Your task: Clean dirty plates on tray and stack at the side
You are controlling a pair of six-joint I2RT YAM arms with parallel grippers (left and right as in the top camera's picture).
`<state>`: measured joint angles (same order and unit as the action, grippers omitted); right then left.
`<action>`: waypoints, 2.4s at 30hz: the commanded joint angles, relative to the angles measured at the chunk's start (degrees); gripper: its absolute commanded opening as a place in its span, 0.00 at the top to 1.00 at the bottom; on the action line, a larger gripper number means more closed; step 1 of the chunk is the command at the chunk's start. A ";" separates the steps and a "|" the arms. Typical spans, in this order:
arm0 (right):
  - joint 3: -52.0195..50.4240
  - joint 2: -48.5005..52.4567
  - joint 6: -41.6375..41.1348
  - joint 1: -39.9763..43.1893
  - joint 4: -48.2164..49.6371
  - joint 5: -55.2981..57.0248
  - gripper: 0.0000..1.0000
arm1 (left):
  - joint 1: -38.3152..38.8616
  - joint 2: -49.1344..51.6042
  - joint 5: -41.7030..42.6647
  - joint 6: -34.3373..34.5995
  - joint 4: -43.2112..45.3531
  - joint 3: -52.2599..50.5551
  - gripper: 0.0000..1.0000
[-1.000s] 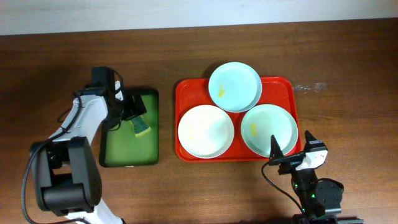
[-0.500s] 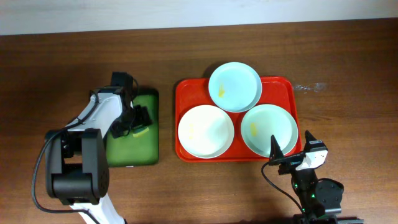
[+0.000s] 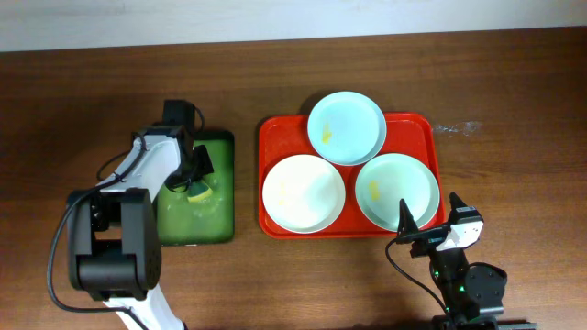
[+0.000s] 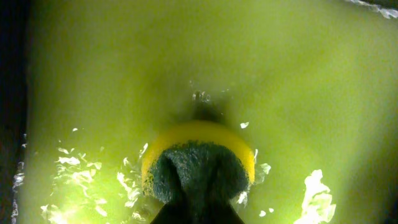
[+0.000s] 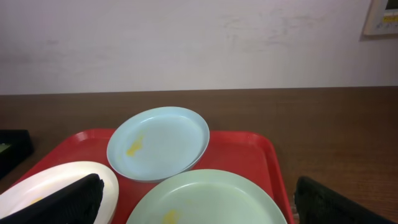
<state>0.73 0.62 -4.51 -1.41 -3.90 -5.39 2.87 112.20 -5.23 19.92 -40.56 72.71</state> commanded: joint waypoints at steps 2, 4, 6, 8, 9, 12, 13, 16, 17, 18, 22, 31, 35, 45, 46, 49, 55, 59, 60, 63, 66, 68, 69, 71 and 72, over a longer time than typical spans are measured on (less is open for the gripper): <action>-0.42 -0.42 -0.20 0.42 -0.22 0.28 0.02 | -0.31 0.59 -0.61 -0.48 -19.06 14.64 1.00; -0.42 -0.42 -0.20 0.42 -0.22 0.28 0.01 | -0.31 0.59 -0.61 -0.46 -25.77 18.64 1.00; -0.42 -0.42 -0.20 0.42 -0.22 0.28 0.02 | -0.17 0.63 -0.61 0.20 -25.16 16.85 1.00; -0.42 -0.42 -0.20 0.42 -0.22 0.28 0.02 | -0.07 0.63 0.98 0.17 -17.62 8.87 1.00; -0.42 -0.42 -0.20 0.42 -0.24 0.28 0.02 | -0.09 0.63 2.64 0.15 -14.69 5.40 1.00; -0.42 -0.42 -0.20 0.42 -0.22 0.28 0.02 | -0.52 -3.21 2.86 -3.37 -21.05 11.19 1.00; -0.42 -0.42 -0.20 0.42 -0.22 0.28 0.02 | -0.52 -7.34 2.86 -3.56 -24.15 14.10 1.00; -0.42 -0.42 -0.17 0.42 -0.26 1.68 0.01 | 0.55 -20.79 7.91 -3.52 -25.40 15.13 1.00; -0.42 -0.42 -0.17 0.39 -0.26 1.60 0.01 | 1.16 -22.14 8.52 -3.50 -26.25 15.04 1.00; -0.42 -0.42 -3.39 0.31 3.52 -1.51 0.01 | 2.19 -22.38 8.52 -3.50 -27.36 14.71 1.00; -0.28 -0.39 -24.72 0.31 21.92 -20.46 0.02 | 9.53 -22.05 14.58 -3.52 -18.82 5.46 1.00; 64.85 66.58 -2.23 -0.20 -37.42 -42.14 0.19 | 15.82 -21.73 14.95 -1.09 -10.56 1.16 1.00; 69.35 90.86 -11.87 -16.04 -39.36 -5.66 0.76 | 18.25 -19.58 15.13 5.57 -6.36 1.14 1.00; 69.68 104.78 -9.27 -20.98 -33.90 3.50 0.59 | 23.02 -10.67 14.99 6.40 -2.99 1.14 1.00; 69.66 104.87 -9.25 -21.00 -33.97 2.78 0.59 | 23.04 -9.84 15.41 6.40 -2.93 1.14 1.00; 67.38 104.89 -9.27 -21.24 -32.13 1.05 0.60 | 24.24 -6.40 17.94 6.38 -2.05 1.14 1.00; 65.05 108.67 -9.27 -21.24 -29.68 0.66 0.70 | 26.95 -6.23 17.94 6.43 0.70 1.16 1.00; 65.05 109.09 -9.31 -21.03 -29.49 0.37 0.95 | 28.41 -3.10 17.09 11.58 3.56 1.14 1.00; 65.05 109.09 -9.31 -21.03 -29.11 -0.59 0.96 | 29.55 -1.40 17.03 11.56 4.72 1.14 1.00; 65.05 109.09 -9.31 -21.03 -28.83 -0.59 0.95 | 30.88 1.49 10.95 11.56 7.98 1.16 0.99; 65.05 109.09 -9.29 -21.03 -28.79 -0.59 0.95 | 30.88 1.46 6.25 11.32 7.98 1.16 0.68; 65.05 109.09 -9.29 -21.03 -28.83 -0.59 0.95 | 29.99 1.25 6.51 11.32 6.93 1.68 0.73; 65.05 109.09 -9.29 -21.03 -28.83 -0.59 0.95 | 29.00 0.68 7.93 11.32 4.57 2.86 0.73; 65.05 109.09 -9.27 -21.03 -28.81 -0.59 0.95 | 27.12 -0.79 12.70 11.30 0.63 4.81 0.71; 65.05 109.09 -9.27 -21.03 -28.76 -0.57 0.94 | 26.36 -1.44 14.64 11.28 0.42 4.98 0.69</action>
<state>66.41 108.60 -13.54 -22.17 -32.67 -6.74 31.48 113.25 4.45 31.14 -39.05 75.50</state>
